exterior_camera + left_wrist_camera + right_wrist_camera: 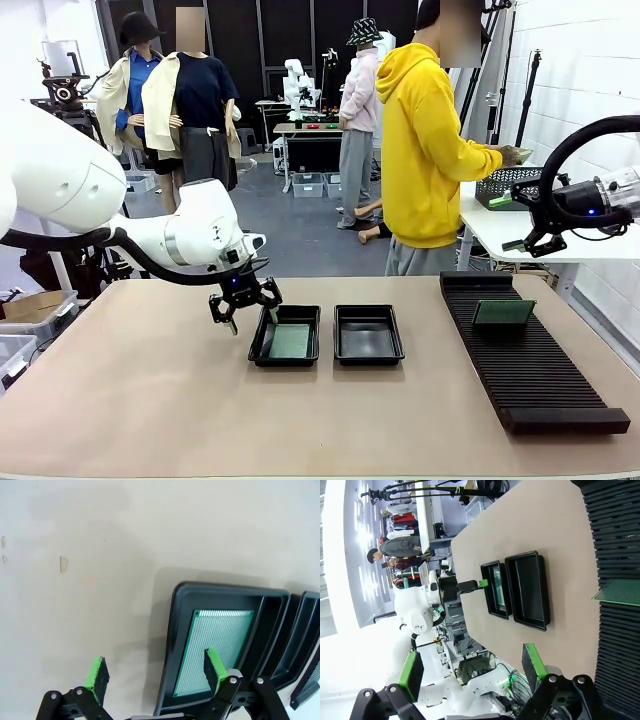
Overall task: Inspect and transfer BCBs to ESD trays.
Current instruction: Pick up the ESD tray and place it on the left side of the table.
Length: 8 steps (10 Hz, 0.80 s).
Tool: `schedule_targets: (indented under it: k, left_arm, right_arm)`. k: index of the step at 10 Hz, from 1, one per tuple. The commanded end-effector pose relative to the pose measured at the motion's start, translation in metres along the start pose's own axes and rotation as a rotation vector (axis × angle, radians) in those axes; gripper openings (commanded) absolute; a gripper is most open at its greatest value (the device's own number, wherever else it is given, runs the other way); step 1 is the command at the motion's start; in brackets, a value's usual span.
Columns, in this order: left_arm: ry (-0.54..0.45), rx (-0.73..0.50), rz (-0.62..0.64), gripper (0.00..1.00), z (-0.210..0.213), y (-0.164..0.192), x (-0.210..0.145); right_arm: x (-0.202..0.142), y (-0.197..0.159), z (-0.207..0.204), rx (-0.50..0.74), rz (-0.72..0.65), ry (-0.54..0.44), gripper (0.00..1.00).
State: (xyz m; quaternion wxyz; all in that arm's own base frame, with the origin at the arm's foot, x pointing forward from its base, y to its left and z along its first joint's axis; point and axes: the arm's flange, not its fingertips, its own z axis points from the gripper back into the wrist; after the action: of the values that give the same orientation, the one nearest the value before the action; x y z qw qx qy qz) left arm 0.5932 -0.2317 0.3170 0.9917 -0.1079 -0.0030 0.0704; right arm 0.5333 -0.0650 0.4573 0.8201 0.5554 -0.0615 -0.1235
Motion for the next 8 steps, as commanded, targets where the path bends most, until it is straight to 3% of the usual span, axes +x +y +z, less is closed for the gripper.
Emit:
schedule_targets:
  k: [1, 8]
  left_arm:
    - [0.014, 0.035, -0.072, 1.00, 0.0064, 0.0062, -0.0072]
    - [0.033, 0.065, -0.238, 1.00, 0.0058, 0.0033, -0.0099]
  right_arm:
    - [-0.0015, 0.0019, -0.0018, -0.016, 0.009, 0.005, 1.00]
    - [-0.0015, 0.0019, -0.0018, -0.016, 0.009, 0.005, 1.00]
